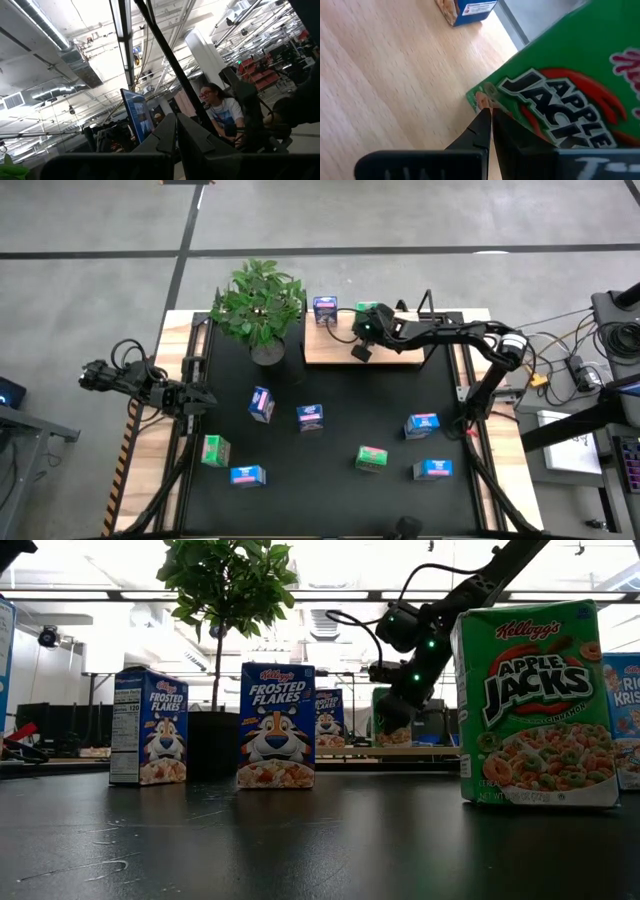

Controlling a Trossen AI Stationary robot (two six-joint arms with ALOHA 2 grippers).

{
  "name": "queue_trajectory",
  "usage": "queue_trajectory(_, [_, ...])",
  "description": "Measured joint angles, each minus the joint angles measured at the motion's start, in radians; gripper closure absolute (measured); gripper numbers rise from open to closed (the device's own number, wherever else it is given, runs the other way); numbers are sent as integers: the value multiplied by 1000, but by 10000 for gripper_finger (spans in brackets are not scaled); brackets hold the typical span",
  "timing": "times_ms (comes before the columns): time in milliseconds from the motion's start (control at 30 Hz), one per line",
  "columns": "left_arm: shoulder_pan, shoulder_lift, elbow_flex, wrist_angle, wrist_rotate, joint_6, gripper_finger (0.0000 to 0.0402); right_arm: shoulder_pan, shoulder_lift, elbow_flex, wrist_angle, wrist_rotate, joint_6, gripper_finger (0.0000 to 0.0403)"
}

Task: Stack cereal on shelf
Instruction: Put the top green cereal box on the shelf

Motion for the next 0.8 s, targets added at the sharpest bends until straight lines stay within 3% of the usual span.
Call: queue_trajectory(800, [0, 0, 0, 0, 0, 0, 402, -19, -2, 23, -16, 20, -46, 394])
